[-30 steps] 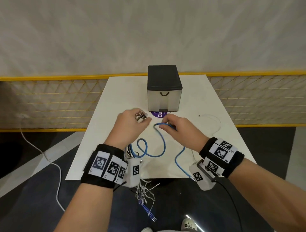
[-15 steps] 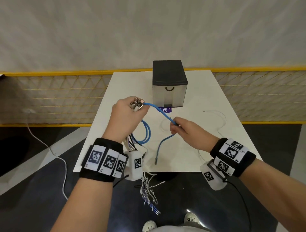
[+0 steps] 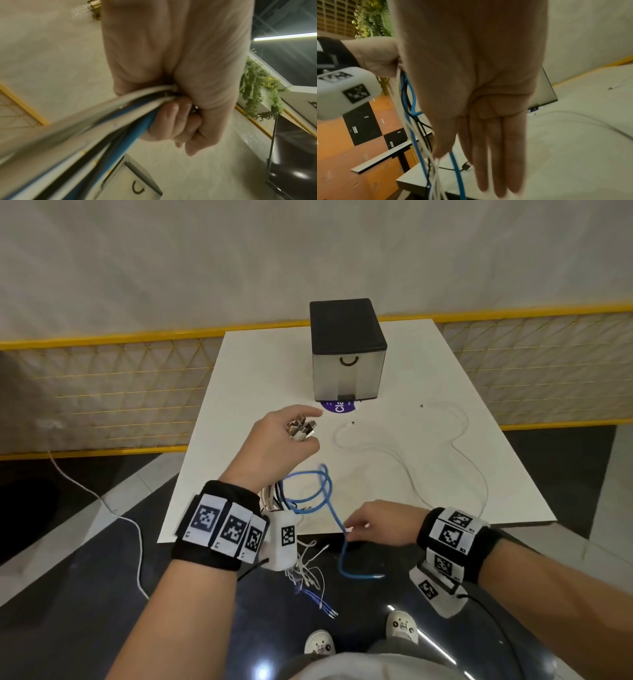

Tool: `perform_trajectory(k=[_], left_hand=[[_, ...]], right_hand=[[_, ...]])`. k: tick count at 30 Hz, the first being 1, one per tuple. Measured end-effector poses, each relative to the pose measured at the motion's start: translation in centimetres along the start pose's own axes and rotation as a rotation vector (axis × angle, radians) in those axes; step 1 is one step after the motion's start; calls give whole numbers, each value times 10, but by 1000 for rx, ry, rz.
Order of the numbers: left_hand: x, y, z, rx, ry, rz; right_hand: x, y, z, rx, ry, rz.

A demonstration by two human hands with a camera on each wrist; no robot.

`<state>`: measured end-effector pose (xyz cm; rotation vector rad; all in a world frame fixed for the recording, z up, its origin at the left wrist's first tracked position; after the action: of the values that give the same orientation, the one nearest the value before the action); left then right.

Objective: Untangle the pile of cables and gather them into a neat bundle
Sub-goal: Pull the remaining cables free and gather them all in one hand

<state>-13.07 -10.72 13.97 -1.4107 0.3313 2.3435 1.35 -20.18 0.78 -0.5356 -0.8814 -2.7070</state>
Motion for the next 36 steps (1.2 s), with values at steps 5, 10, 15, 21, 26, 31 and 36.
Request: perform_trajectory(k=[5, 10, 15, 21, 26, 31, 36], left_hand=[[-6, 0, 2, -58, 193, -79], [-9, -9, -3, -146, 345, -48], [-5, -23, -4, -265, 423, -8], [7, -26, 5, -299, 450, -4], [17, -24, 16, -330, 466, 16], [11, -25, 9, -302, 448, -5], [8, -23, 1, -271, 454, -13]], right_hand=[[-38, -3, 14, 82, -7, -180], [-69, -29, 57, -244, -39, -249], [-86, -76, 76, -441, -74, -317], [-89, -123, 55, -86, 143, -270], [-66, -105, 49, -71, 420, -125], [-53, -91, 50, -93, 348, 4], [-51, -77, 28, 190, 424, 26]])
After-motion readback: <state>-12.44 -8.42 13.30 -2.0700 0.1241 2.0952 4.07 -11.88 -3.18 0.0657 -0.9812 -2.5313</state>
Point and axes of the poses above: each hand's wrist, its own y-axis away from the middle knuckle, its own z-axis out of the back of the hand, x = y × z, the point moved 5 cm from there along -y, towards the middle knuckle, and after that the axes turned 6 degrees about y, right-handed, at the moved point
